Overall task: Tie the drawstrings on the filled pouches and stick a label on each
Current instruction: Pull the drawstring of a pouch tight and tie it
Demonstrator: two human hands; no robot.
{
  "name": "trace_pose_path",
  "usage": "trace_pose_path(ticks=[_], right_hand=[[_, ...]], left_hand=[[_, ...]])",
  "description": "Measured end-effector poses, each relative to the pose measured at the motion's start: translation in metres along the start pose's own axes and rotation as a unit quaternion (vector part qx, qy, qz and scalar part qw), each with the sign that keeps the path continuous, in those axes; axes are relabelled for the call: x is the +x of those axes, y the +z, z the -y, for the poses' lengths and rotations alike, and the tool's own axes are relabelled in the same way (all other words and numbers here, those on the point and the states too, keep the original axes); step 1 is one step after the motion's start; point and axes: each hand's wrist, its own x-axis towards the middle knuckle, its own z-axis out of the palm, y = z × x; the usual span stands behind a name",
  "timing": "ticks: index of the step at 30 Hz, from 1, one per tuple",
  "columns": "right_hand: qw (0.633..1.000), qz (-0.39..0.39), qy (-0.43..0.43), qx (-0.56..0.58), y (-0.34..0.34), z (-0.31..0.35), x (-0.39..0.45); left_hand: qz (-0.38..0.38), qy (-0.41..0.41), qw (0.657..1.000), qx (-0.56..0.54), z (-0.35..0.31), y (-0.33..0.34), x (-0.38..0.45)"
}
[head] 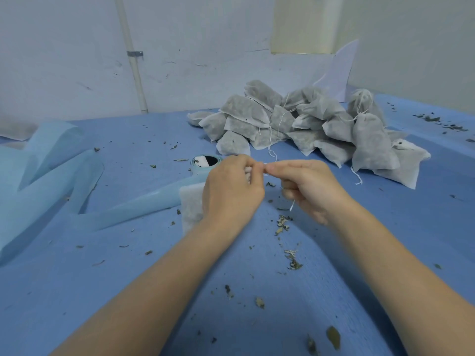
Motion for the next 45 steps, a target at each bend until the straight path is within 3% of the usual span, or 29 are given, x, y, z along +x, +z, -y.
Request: trace_pose_path(ticks=[5, 10, 13, 17, 23, 26, 32, 39, 45], right_hand=[[0.992, 0.008, 0.051, 0.119, 0.003, 0.005, -0.001], [0.923, 0.089, 0.166, 0.336, 0.004, 0.009, -0.003], [0.911, 0.084, 0.182, 0.361, 0.004, 0.009, -0.004], [0.924, 0.079, 0.161, 0.337, 0.006, 0.011, -0.005], [0.951, 0.042, 0.121, 0.282, 0.006, 0.012, -0.005], [0.979, 0.013, 0.071, 0.19, 0.006, 0.013, -0.007], [0.999, -0.013, -0.017, 0.042, 0.005, 0.009, -0.009], [0.996, -0.044, -0.072, -0.022, 0.004, 0.003, -0.007], [0.989, -0.062, -0.123, -0.058, 0.011, -0.005, -0.007]], left_hand=[[0.038, -0.054, 0.998, -0.025, -0.002, 0.001, 0.002], [0.078, -0.009, 0.997, -0.024, -0.002, 0.002, -0.004], [0.05, 0.034, 0.996, -0.071, -0.002, 0.004, -0.012], [-0.028, 0.091, 0.989, -0.115, -0.007, 0.002, -0.014], [-0.102, 0.085, 0.986, -0.101, -0.007, -0.001, -0.009], [-0.095, 0.083, 0.989, -0.079, -0.006, -0.004, -0.007], [-0.107, 0.165, 0.979, 0.053, -0.003, -0.006, -0.007], [-0.101, 0.129, 0.986, 0.032, -0.002, -0.005, -0.003], [-0.041, 0.068, 0.997, -0.021, -0.001, -0.005, 0.003]])
